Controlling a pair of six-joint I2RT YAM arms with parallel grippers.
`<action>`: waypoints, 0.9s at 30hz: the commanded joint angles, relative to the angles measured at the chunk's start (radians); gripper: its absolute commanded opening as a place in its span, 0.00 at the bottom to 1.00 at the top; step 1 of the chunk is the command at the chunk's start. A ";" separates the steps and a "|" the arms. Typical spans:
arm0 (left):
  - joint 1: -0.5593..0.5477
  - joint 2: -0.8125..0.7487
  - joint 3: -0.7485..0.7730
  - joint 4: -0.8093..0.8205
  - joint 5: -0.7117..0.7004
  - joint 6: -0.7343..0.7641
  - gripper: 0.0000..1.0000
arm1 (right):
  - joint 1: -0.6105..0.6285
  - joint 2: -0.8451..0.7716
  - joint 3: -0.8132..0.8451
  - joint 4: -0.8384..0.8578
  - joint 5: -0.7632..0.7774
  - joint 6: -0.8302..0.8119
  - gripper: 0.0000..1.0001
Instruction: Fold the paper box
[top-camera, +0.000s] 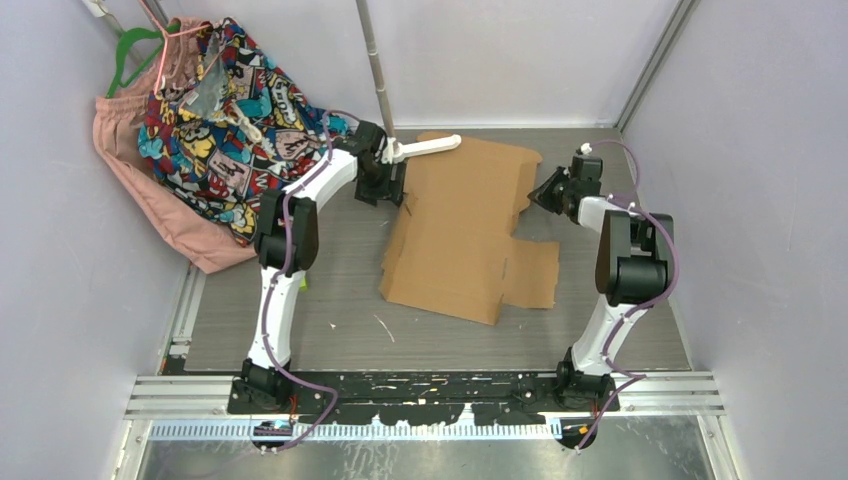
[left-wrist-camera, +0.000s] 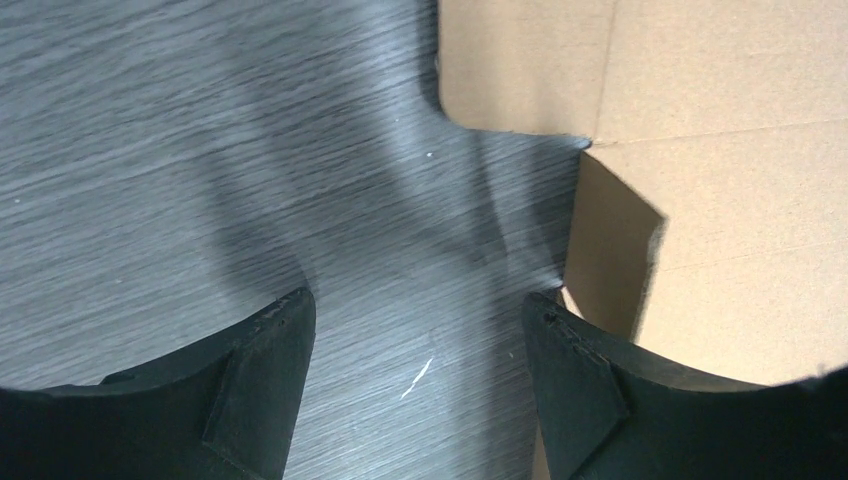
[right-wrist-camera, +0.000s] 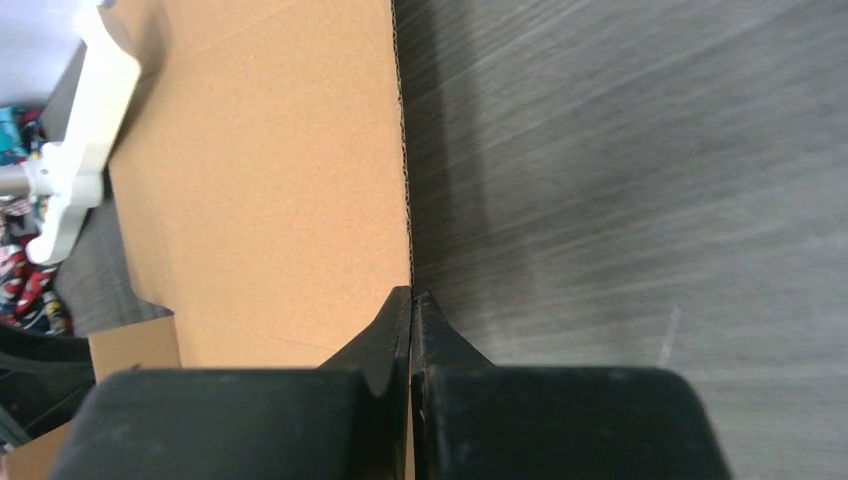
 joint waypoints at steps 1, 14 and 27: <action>-0.012 0.008 0.049 -0.016 0.055 0.013 0.76 | -0.007 -0.128 0.038 -0.193 0.171 -0.072 0.01; -0.029 -0.014 0.104 -0.047 0.104 0.006 0.78 | -0.051 -0.411 -0.014 -0.447 0.420 -0.129 0.01; -0.040 -0.082 0.085 -0.060 0.107 0.000 0.78 | -0.044 -0.713 -0.138 -0.288 0.311 -0.181 0.01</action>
